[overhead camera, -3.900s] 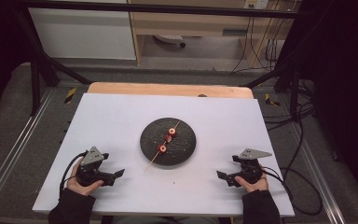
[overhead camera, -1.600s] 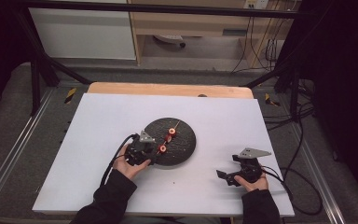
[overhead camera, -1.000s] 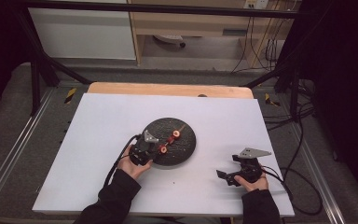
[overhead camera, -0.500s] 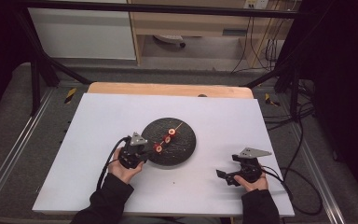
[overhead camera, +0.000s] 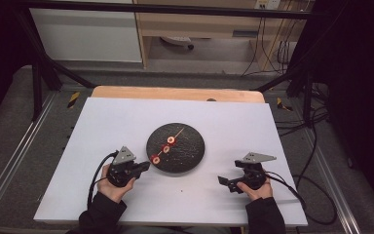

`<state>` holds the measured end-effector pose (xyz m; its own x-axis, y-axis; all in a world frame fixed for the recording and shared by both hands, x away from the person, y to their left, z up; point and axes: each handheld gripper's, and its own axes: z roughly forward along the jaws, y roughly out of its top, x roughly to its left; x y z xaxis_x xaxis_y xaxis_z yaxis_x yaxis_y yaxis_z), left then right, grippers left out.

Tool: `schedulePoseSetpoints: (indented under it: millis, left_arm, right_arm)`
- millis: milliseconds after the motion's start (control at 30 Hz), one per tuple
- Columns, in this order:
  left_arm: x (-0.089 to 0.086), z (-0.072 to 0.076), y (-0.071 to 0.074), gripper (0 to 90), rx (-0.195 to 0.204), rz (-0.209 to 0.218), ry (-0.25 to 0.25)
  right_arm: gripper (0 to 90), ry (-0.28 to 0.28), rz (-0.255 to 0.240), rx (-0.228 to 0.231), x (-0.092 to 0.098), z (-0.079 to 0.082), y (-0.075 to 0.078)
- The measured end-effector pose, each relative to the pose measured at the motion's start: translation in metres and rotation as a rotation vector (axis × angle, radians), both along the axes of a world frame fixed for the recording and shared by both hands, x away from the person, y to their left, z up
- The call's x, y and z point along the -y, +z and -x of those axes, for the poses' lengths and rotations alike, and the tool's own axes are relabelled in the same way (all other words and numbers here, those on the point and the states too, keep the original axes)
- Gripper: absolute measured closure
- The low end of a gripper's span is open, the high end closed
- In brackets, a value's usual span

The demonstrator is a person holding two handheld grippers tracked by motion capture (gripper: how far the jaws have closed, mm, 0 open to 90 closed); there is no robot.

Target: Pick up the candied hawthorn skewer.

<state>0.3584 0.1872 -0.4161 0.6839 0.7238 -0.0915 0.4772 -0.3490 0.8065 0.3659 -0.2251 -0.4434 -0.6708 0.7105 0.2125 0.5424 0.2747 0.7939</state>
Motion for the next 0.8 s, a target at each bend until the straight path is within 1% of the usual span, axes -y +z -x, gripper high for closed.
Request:
schedulePoseSetpoints:
  millis: [33,67,100,200,367,400,467,500,633,767,800]
  left_arm:
    - [-0.002,0.002,-0.001,88.0,0.005,0.005,0.000]
    - [-0.005,0.006,-0.001,88.0,0.011,0.014,-0.006]
    - [-0.005,0.006,-0.001,88.0,0.011,0.014,-0.006]
    - [-0.008,0.012,-0.003,88.0,0.022,0.025,-0.010]
    - [-0.010,0.019,-0.003,88.0,0.043,0.040,-0.020]
    - [-0.009,0.020,-0.003,88.0,0.046,0.041,-0.023]
    - [-0.009,0.023,-0.002,88.0,0.055,0.042,-0.029]
    - [-0.008,0.023,-0.002,88.0,0.058,0.042,-0.035]
    - [-0.005,0.027,-0.003,88.0,0.068,0.046,-0.048]
    - [-0.001,0.029,-0.004,88.0,0.072,0.046,-0.062]
    - [-0.001,0.029,-0.004,88.0,0.072,0.046,-0.062]
  right_arm:
    - [0.5,0.000,-0.003,-0.003,-0.004,0.000,0.001]
    - [0.5,0.006,-0.002,0.004,-0.007,-0.001,0.002]
    - [0.5,0.006,-0.002,0.004,-0.007,-0.001,0.002]
    - [0.5,0.013,0.002,0.008,-0.024,-0.004,0.007]
    - [0.5,0.016,-0.015,0.008,-0.045,-0.008,0.015]
    - [0.5,0.016,-0.015,0.008,-0.045,-0.008,0.015]
    - [0.6,0.012,-0.027,0.014,-0.054,-0.011,0.018]
    - [0.9,0.012,-0.039,0.020,-0.063,-0.014,0.023]
    - [1.4,0.023,-0.054,0.029,-0.081,-0.018,0.031]
    - [3.7,0.033,-0.095,0.029,-0.096,-0.023,0.036]
    - [3.7,0.033,-0.095,0.029,-0.096,-0.023,0.036]
